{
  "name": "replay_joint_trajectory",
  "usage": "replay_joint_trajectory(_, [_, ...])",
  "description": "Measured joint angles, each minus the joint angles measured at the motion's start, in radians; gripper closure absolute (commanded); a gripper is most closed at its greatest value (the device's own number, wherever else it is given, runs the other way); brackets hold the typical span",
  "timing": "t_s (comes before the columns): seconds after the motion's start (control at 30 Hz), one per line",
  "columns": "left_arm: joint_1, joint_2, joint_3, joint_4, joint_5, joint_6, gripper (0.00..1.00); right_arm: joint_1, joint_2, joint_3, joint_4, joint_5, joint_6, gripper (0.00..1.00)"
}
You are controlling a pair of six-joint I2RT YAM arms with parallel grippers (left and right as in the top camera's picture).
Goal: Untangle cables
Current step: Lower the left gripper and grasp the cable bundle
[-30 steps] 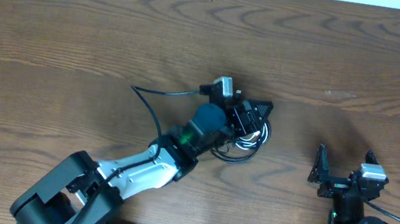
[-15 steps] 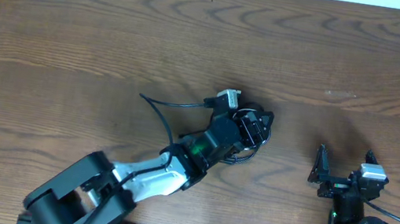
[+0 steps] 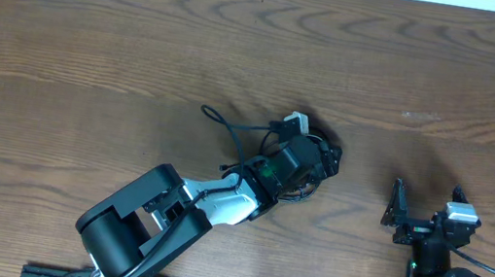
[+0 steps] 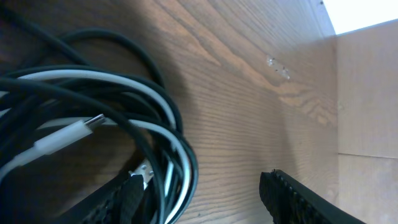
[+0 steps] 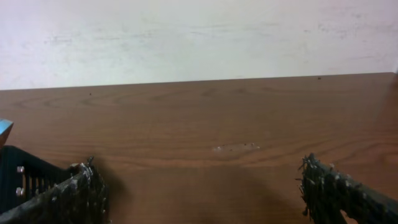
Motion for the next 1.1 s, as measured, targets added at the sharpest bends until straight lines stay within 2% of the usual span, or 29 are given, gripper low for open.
replay_joint_trajectory(0.4, [0.000, 0.000, 0.000, -0.046, -0.042, 0.004, 0.32, 0.000, 0.000, 0.000, 0.000, 0.000, 0.000, 0.01])
replay_joint_trajectory(0.77, [0.000, 0.032, 0.000, 0.017, -0.057, 0.003, 0.35, 0.000, 0.000, 0.000, 0.000, 0.000, 0.000, 0.01])
replay_joint_trajectory(1.03, [0.000, 0.109, 0.061, 0.027, -0.041, -0.032, 0.41, 0.000, 0.000, 0.000, 0.000, 0.000, 0.000, 0.01])
replay_joint_trajectory(1.1, [0.000, 0.130, 0.086, 0.028, -0.030, -0.037, 0.49, 0.000, 0.000, 0.000, 0.000, 0.000, 0.000, 0.01])
